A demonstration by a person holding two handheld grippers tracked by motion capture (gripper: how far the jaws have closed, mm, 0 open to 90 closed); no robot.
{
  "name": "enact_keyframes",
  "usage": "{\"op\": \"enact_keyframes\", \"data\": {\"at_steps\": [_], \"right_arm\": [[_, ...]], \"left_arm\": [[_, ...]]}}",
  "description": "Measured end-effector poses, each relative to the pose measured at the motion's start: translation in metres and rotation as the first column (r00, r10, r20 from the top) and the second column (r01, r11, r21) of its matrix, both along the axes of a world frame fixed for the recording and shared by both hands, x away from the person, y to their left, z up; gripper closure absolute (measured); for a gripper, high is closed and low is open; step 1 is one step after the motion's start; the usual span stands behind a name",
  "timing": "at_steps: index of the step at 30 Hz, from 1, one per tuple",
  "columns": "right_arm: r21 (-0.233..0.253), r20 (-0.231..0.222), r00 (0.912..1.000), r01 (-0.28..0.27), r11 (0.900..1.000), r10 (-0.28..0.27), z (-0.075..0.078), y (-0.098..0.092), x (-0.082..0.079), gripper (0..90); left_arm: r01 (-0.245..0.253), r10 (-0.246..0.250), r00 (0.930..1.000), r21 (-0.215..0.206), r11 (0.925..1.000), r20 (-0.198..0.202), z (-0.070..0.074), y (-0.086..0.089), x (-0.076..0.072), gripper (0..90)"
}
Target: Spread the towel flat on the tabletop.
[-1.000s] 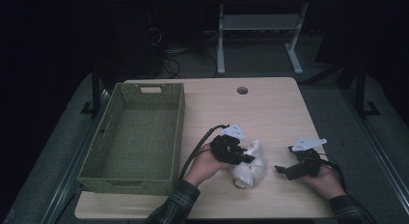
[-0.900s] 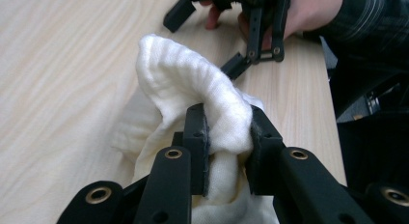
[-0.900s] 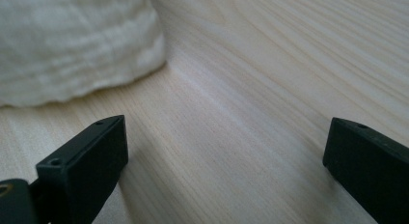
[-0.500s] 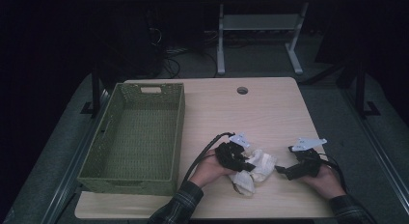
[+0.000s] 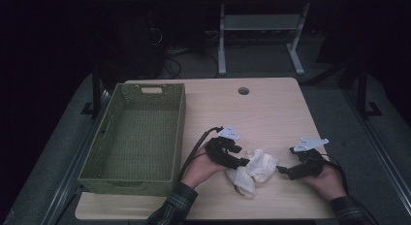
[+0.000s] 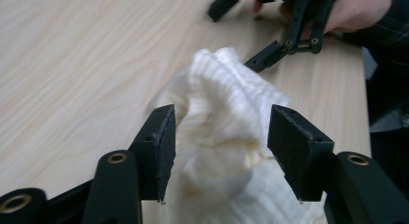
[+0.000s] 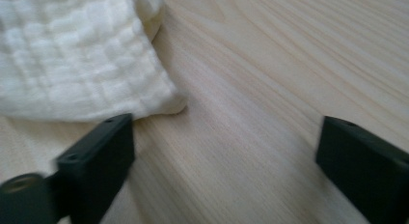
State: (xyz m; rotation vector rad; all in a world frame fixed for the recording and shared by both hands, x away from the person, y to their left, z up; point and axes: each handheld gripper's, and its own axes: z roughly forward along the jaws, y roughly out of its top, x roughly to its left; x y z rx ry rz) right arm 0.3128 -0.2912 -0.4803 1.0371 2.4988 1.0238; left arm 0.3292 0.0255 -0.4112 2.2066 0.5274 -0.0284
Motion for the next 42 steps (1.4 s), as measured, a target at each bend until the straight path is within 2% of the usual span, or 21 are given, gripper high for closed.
{"op": "enact_keyframes", "data": {"at_steps": [1,2,3,4,5,6,7,9,10,11,14,19,20,22,24,27,29,33,37,41,42], "right_arm": [[0.000,0.000,1.0000,0.000,1.000,0.000,0.000,0.000,0.000,11.2],[-0.001,0.001,1.0000,-0.002,1.000,0.002,0.004,-0.002,-0.001,19.7],[-0.003,0.007,1.0000,0.001,1.000,-0.001,0.006,-0.003,-0.001,22.4],[0.003,0.012,0.9999,-0.004,1.000,0.004,0.007,-0.005,0.000,27.9],[0.003,0.012,0.9999,-0.004,1.000,0.004,0.007,-0.005,0.000,27.9],[0.030,0.013,0.9998,-0.012,0.999,0.012,0.010,-0.007,0.000,32.1],[0.089,0.024,0.9995,-0.022,0.996,0.020,0.017,-0.010,-0.001,38.8],[0.105,0.026,0.9992,-0.034,0.994,0.032,0.019,-0.011,0.000,41.3],[0.143,0.025,0.9979,-0.063,0.988,0.060,0.024,-0.009,0.000,47.2],[0.143,0.025,0.9979,-0.063,0.988,0.060,0.024,-0.009,0.000,47.2],[0.195,0.008,0.9928,-0.119,0.973,0.120,0.026,-0.003,0.002,52.6],[0.223,-0.017,0.9851,-0.163,0.961,0.171,0.024,0.008,0.006,56.2],[0.240,-0.027,0.9791,-0.189,0.952,0.202,0.024,0.014,0.009,60.3],[0.243,-0.035,0.9726,-0.215,0.946,0.230,0.023,0.019,0.011,70.1],[0.224,-0.029,0.9694,-0.231,0.947,0.244,0.024,0.023,0.012,81.2],[0.207,-0.011,0.9700,-0.236,0.950,0.243,0.027,0.022,0.011,86.5],[0.208,0.002,0.9700,-0.238,0.949,0.243,0.029,0.020,0.011,87.0],[0.212,0.030,0.9791,-0.203,0.956,0.201,0.037,0.004,0.010,87.6],[0.208,0.019,0.9857,-0.168,0.964,0.167,0.036,-0.008,0.010,87.5],[0.163,-0.015,0.9902,-0.134,0.977,0.139,0.030,-0.016,0.012,87.5],[0.152,-0.025,0.9907,-0.129,0.980,0.134,0.029,-0.017,0.012,87.5]], "left_arm": [[0.000,0.000,1.0000,0.000,1.0000,0.000,0.000,0.000,0.000,43.8],[-0.027,0.027,0.9995,-0.001,0.9996,0.014,0.000,0.005,-0.001,44.4],[-0.027,0.027,0.9995,-0.001,0.9996,0.014,0.000,0.005,-0.001,45.0],[-0.056,0.057,0.9983,-0.001,0.9984,0.013,-0.001,0.009,-0.003,45.4],[-0.056,0.057,0.9983,-0.001,0.9984,0.013,-0.001,0.009,-0.003,46.1],[-0.065,0.065,0.9976,0.008,0.9978,0.022,-0.001,0.012,-0.004,46.1],[-0.072,0.072,0.9973,0.003,0.9974,0.015,-0.002,0.013,-0.005,47.6],[-0.081,0.081,0.9965,0.003,0.9967,0.020,-0.004,0.014,-0.006,48.4],[-0.091,0.091,0.9958,0.006,0.9959,0.015,-0.005,0.015,-0.006,48.6],[-0.091,0.091,0.9958,0.006,0.9959,0.015,-0.005,0.015,-0.006,48.9],[-0.103,0.103,0.9946,0.011,0.9946,0.012,-0.008,0.015,-0.008,49.7],[-0.109,0.109,0.9941,0.019,0.9939,0.008,-0.011,0.017,-0.008,49.8],[-0.110,0.110,0.9939,0.019,0.9937,0.006,-0.012,0.017,-0.007,49.8],[-0.113,0.113,0.9936,0.019,0.9934,0.003,-0.013,0.017,-0.007,49.8],[-0.113,0.112,0.9936,0.019,0.9935,0.002,-0.014,0.017,-0.007,49.8],[-0.112,0.112,0.9937,0.024,0.9935,0.003,-0.014,0.017,-0.007,49.8],[-0.111,0.111,0.9938,0.025,0.9935,0.002,-0.014,0.017,-0.007,49.8],[-0.111,0.111,0.9939,0.030,0.9934,0.004,-0.015,0.016,-0.006,49.8],[-0.110,0.110,0.9939,0.039,0.9931,0.009,-0.016,0.017,-0.006,49.8],[-0.116,0.115,0.9933,0.052,0.9919,0.010,-0.018,0.016,-0.005,50.1],[-0.124,0.123,0.9923,0.072,0.9897,0.015,-0.020,0.016,-0.004,50.2]]}}
